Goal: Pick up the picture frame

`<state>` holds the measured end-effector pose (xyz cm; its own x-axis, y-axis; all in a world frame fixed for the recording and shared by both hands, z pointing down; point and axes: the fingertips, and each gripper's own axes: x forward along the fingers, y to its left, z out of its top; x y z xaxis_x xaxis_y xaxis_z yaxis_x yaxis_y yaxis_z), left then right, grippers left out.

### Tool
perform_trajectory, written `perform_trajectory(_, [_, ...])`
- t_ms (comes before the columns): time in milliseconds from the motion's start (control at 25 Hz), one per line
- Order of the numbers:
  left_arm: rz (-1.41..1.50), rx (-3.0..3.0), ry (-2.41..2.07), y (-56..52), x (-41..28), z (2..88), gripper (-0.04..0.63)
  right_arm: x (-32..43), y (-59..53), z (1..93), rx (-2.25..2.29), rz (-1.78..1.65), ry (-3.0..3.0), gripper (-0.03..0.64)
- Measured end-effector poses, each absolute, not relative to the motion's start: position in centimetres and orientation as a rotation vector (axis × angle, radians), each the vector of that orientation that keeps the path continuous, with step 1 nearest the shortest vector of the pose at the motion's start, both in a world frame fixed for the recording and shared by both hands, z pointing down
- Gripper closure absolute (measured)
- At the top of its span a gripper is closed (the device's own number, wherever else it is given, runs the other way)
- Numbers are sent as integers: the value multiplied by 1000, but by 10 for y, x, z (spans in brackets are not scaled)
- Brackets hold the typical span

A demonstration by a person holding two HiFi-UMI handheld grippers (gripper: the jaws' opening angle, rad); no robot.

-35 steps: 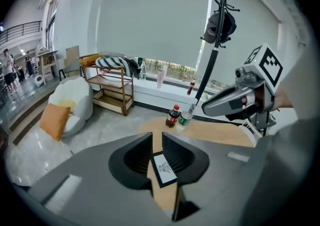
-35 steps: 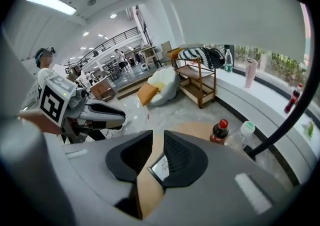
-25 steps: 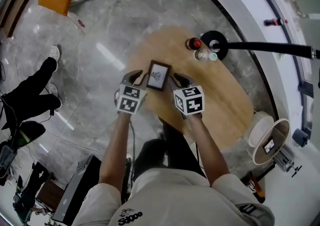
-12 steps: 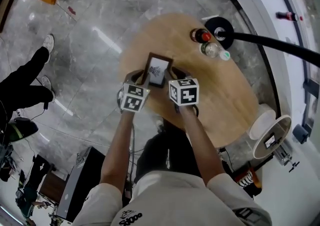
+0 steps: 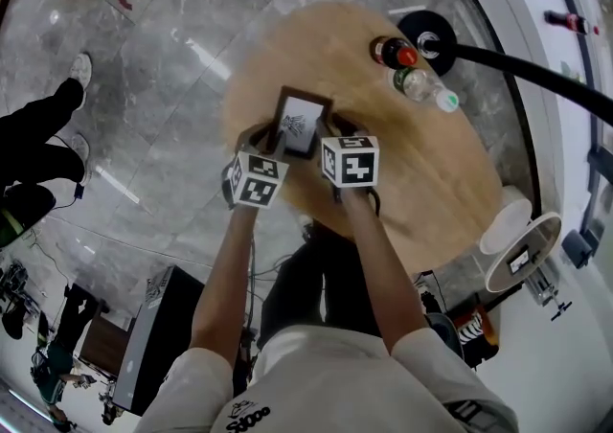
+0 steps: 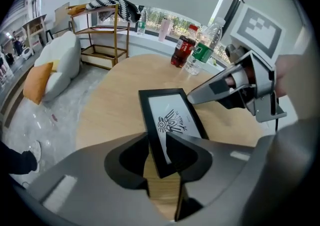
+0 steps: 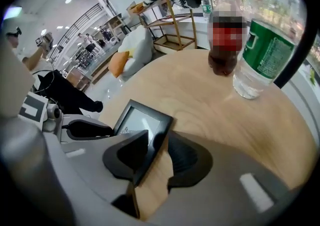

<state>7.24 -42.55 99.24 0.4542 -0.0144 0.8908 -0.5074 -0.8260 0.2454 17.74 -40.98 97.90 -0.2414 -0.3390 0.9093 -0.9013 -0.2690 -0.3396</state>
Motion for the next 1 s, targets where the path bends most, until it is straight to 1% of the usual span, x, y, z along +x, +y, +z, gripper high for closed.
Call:
perform_trajectory(440, [1339, 2197, -468, -423, 68, 1002, 477, 177, -419, 992, 1498, 1502, -1468, 494])
perform_trajectory(1000, [1246, 2161, -534, -421, 64, 993, 509, 174, -416, 992, 1521, 1519, -1466, 505])
